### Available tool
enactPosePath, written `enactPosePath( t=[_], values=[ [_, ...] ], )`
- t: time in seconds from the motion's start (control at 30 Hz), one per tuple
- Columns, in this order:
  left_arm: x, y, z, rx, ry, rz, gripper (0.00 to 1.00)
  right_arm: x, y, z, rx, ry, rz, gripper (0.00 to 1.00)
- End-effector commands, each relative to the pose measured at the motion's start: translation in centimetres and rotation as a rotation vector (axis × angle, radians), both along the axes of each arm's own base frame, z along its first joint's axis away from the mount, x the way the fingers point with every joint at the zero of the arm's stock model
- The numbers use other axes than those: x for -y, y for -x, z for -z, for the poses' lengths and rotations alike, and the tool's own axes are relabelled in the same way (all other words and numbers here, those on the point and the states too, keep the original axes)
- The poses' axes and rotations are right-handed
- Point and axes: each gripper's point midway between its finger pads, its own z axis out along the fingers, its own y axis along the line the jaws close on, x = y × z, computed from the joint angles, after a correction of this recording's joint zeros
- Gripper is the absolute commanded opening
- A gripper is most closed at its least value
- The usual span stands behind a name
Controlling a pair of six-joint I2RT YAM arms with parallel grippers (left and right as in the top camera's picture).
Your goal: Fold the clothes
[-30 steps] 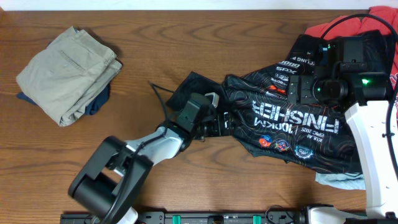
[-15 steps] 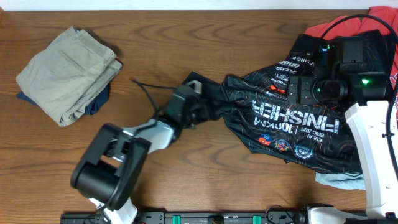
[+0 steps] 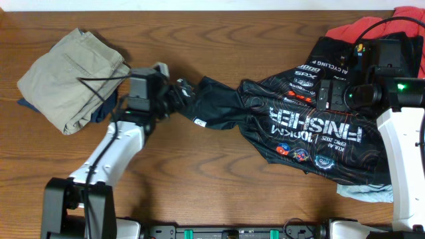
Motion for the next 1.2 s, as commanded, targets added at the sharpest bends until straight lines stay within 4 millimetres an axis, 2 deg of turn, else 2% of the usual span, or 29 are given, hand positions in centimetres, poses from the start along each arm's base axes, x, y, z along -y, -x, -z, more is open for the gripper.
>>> enactPosePath(
  t=[0.0, 0.13, 0.33, 0.43, 0.57, 0.63, 0.67, 0.73, 0.8, 0.93, 1.0, 1.1, 1.17],
  values=[
    [4.1, 2.1, 1.0, -0.03, 0.004, 0.137, 0.98, 0.3, 0.1, -0.4, 0.012, -0.001, 0.025, 0.99],
    [7.9, 3.6, 2.2, -0.027, -0.03, 0.217, 0.98, 0.3, 0.4, -0.3, -0.001, -0.001, 0.024, 0.99],
    [11.6, 5.3, 7.3, -0.164, -0.048, 0.15, 0.98, 0.3, 0.7, -0.2, -0.013, -0.002, 0.024, 0.99],
    [13.4, 5.2, 8.7, -0.176, -0.002, 0.134, 0.98, 0.3, 0.8, -0.1, -0.017, -0.002, 0.025, 0.99],
    [15.0, 3.6, 9.4, -0.147, 0.081, 0.092, 1.0, 0.3, 1.0, -0.1, -0.026, -0.002, 0.024, 0.99],
    [15.4, 3.0, 9.7, -0.128, 0.105, 0.086, 0.78, 0.3, 1.0, 0.0, -0.028, -0.002, 0.024, 0.99],
    [15.5, 2.9, 10.0, -0.131, 0.111, 0.079, 0.61, 0.3, 1.0, 0.0, -0.029, -0.002, 0.024, 0.99],
    [15.5, 2.9, 10.3, -0.137, 0.115, 0.073, 0.38, 0.3, 1.1, 0.0, -0.029, -0.002, 0.024, 0.99],
    [15.4, 2.9, 10.4, -0.14, 0.112, 0.073, 0.06, 0.3, 1.1, 0.0, -0.029, -0.002, 0.024, 0.99],
    [14.8, 2.2, 9.7, -0.112, 0.109, 0.079, 0.06, 0.3, 1.1, 0.0, -0.03, -0.001, 0.025, 0.99],
    [13.6, 1.6, 8.7, -0.081, 0.09, 0.093, 0.06, 0.3, 1.1, 0.0, -0.033, -0.001, 0.025, 0.99],
    [10.2, 0.2, 6.7, -0.019, 0.009, 0.105, 0.06, 0.4, 1.2, 0.0, -0.035, -0.001, 0.026, 0.99],
    [6.8, -1.4, 4.8, 0.014, -0.052, 0.089, 0.06, 0.4, 1.2, 0.0, -0.036, -0.002, 0.028, 0.99]
  ],
)
